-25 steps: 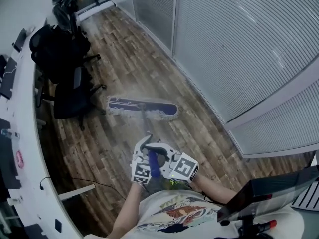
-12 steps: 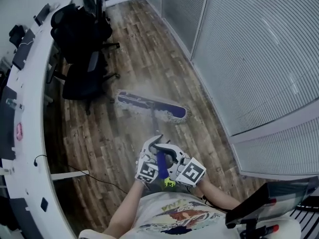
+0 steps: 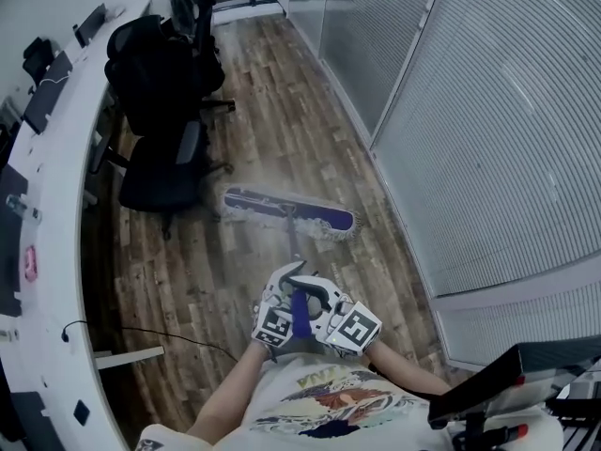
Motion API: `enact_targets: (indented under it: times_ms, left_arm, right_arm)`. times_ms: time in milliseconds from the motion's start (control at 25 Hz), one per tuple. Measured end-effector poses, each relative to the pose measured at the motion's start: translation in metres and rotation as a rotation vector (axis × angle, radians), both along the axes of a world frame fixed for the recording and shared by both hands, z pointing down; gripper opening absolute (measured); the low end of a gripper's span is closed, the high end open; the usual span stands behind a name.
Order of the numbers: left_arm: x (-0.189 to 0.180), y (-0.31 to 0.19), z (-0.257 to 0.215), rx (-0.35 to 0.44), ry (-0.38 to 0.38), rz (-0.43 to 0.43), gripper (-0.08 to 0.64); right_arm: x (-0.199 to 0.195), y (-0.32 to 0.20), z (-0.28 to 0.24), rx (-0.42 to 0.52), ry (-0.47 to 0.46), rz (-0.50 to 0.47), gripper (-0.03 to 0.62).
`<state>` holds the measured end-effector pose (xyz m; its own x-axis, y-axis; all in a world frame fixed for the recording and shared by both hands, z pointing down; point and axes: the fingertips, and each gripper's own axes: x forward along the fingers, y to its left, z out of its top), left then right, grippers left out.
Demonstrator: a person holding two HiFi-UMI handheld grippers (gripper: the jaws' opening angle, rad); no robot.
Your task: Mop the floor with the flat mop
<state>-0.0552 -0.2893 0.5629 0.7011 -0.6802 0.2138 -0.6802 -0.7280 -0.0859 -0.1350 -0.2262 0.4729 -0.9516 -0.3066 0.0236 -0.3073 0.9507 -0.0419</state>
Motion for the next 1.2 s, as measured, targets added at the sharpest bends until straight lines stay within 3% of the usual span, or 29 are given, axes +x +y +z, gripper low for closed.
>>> enact_targets:
  times_ms: [240, 400, 720, 1040, 1200]
  left_arm:
    - [-0.053, -0.1, -0.008, 0.01, 0.005, 0.022, 0.124]
    - [-0.068, -0.147, 0.006, 0.0, -0.01, 0.017, 0.124]
    - [-0.067, -0.267, 0.0, 0.0, 0.022, 0.016, 0.126]
    - [-0.043, -0.437, 0.0, 0.002, -0.018, -0.015, 0.124]
    - [-0.036, -0.499, 0.002, 0.004, -0.047, -0.037, 0.123]
  right_arm:
    - [-0.055, -0.1, -0.007, 0.015, 0.002, 0.017, 0.252]
    - [-0.07, -0.145, 0.006, -0.012, 0.005, 0.021, 0.252]
    - [-0.069, -0.264, -0.007, 0.074, -0.035, 0.003, 0.252]
    - [-0.041, -0.43, -0.006, 0.011, -0.062, -0.036, 0.252]
    - [-0.031, -0.488, -0.005, 0.011, -0.055, -0.071, 0.252]
